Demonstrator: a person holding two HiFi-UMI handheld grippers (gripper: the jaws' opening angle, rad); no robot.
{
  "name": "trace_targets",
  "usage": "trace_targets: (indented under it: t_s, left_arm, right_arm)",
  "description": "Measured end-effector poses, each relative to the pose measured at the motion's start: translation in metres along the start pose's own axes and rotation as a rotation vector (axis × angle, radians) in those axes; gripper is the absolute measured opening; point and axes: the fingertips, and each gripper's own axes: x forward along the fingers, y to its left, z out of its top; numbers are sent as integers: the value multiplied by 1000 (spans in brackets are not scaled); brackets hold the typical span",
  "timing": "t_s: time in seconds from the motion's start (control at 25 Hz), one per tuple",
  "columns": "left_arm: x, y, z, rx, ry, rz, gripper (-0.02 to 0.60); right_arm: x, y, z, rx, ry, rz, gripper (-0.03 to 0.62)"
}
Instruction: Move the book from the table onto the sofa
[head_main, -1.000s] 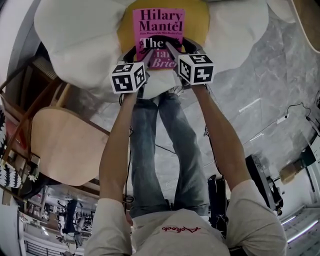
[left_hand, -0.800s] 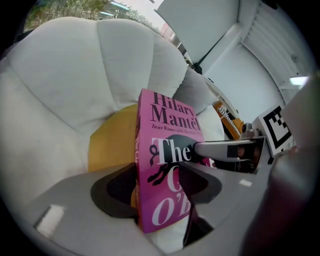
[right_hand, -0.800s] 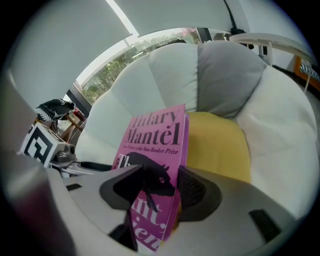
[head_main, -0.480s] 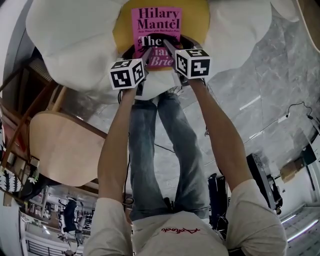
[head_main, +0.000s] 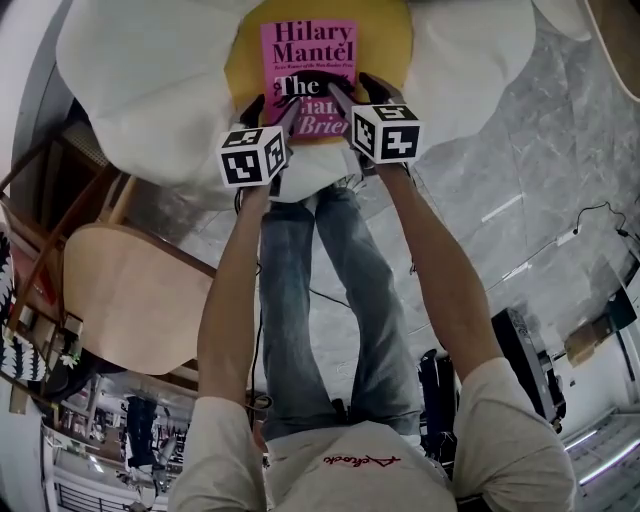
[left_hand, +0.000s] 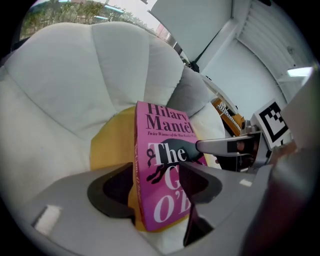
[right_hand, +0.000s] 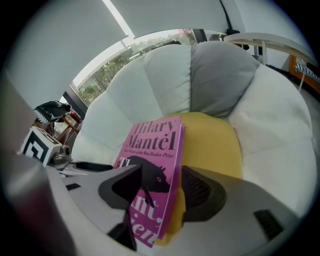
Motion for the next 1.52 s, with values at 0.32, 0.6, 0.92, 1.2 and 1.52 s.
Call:
trace_targets:
  t_s: [0.32, 0.6, 0.92, 1.2, 1.52]
  left_arm:
    - [-54, -14, 20, 8, -41, 26, 271]
    - [-114, -50, 59, 77, -103, 31, 9]
    - [-191, -99, 93, 157, -161, 7, 9]
    - [-279, -154, 130, 189, -267, -48, 8]
    - [-373, -196, 204, 225, -409, -77, 8]
  right_arm:
    - [-53, 17, 17, -24, -34, -9, 219]
    - [-107, 54, 60, -72, -84, -10, 12]
    - [-192, 96, 97, -117, -161, -15, 9]
    - [-291, 135, 133, -115, -278, -27, 8]
    - [-379, 170, 200, -127, -415, -46, 8]
